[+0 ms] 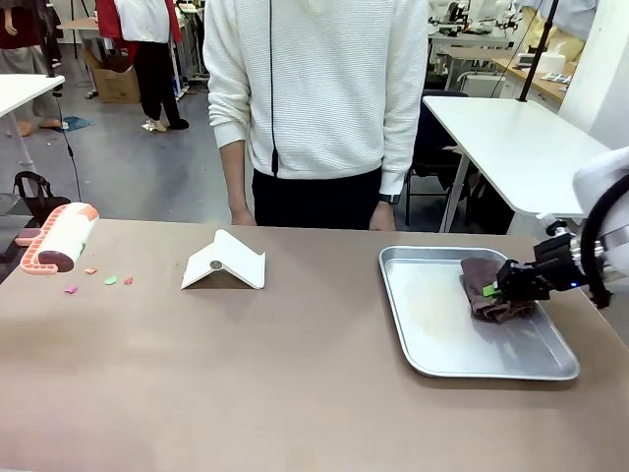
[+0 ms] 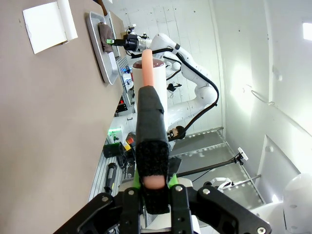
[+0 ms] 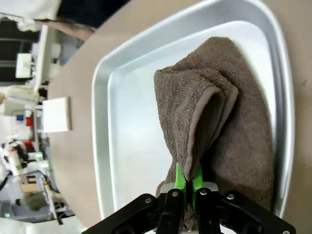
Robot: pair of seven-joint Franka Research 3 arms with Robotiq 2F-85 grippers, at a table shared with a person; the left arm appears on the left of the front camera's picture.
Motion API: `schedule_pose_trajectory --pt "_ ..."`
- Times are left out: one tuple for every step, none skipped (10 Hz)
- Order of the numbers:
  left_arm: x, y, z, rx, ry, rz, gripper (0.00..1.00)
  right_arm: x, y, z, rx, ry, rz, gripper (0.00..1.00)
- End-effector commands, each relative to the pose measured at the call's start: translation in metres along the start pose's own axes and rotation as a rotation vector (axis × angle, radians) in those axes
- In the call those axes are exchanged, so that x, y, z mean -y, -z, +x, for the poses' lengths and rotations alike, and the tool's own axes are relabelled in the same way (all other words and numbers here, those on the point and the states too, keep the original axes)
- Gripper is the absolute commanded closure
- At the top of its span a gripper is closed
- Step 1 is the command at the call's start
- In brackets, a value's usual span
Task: Clean the surface of the table.
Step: If a person points to the right, clean the right side of the table with your right hand, and if they point to the left, clean the left side with your left hand.
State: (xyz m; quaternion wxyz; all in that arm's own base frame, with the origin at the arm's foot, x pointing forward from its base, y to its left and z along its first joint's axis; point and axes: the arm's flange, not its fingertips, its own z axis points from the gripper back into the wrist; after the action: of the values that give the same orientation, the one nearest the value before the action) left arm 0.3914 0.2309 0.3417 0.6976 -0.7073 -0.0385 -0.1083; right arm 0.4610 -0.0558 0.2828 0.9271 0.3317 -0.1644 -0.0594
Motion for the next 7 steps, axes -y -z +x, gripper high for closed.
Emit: schedule_pose_trajectory --pt "0.006 -0.001 -0.004 0.003 0.007 -0.006 0.93 -0.003 -0.012 -0.009 0.050 -0.004 0.214 0.94" --pt "0.006 -0.001 -0.004 0.003 0.007 -0.006 0.93 -0.009 -0.022 -0.012 0.071 0.007 0.389 0.94" --pt "0.006 -0.001 -0.004 0.003 0.007 -0.006 0.93 -0.012 -0.032 -0.015 0.098 0.059 0.538 0.94" --pt "0.006 -0.001 -0.004 0.003 0.007 -0.006 0.93 -0.014 -0.044 -0.020 0.109 0.102 0.690 0.94" --pt "0.006 -0.001 -0.004 0.003 0.007 -0.006 0.93 -0.014 -0.056 -0.026 0.104 0.104 0.839 0.94" --pt "0.006 -0.001 -0.004 0.003 0.007 -0.006 0.93 -0.013 -0.070 -0.033 0.078 0.075 0.927 0.94" --pt "0.006 -0.001 -0.004 0.003 0.007 -0.006 0.93 -0.010 -0.088 -0.042 0.021 0.040 1.024 0.94"
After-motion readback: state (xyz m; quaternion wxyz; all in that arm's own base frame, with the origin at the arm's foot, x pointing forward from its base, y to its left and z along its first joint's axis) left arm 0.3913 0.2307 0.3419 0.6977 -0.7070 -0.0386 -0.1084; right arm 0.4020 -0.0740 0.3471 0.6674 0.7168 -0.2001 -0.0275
